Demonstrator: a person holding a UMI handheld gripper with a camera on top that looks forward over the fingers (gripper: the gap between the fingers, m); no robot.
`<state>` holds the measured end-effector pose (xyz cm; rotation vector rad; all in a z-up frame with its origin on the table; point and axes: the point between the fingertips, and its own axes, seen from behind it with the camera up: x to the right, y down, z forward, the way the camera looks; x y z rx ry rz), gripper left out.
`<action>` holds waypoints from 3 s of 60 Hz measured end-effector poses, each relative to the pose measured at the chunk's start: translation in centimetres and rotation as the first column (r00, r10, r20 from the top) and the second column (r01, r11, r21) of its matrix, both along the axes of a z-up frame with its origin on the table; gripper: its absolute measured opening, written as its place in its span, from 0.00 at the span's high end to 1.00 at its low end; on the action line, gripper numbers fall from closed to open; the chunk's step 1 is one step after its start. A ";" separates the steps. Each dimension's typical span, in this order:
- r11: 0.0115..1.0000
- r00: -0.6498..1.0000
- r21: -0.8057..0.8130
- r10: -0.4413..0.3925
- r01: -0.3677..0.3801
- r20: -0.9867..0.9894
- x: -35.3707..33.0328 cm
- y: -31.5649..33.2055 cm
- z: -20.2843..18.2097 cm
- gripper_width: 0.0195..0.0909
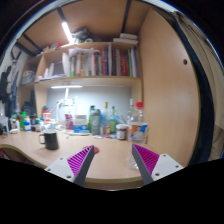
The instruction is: Pour water
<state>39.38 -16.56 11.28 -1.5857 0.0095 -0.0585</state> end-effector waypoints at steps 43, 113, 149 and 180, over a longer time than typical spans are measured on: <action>0.977 0.976 0.017 -0.210 0.211 -0.064 11.1 13.7 -3.3 0.72; 0.972 -0.637 0.094 -0.212 -0.214 0.741 -22.6 26.1 9.7 0.77; 0.984 0.975 0.015 0.175 -0.178 0.137 -12.5 27.7 8.3 0.77; 0.973 0.972 -0.040 0.225 -0.228 -0.069 -11.0 28.8 -3.1 0.72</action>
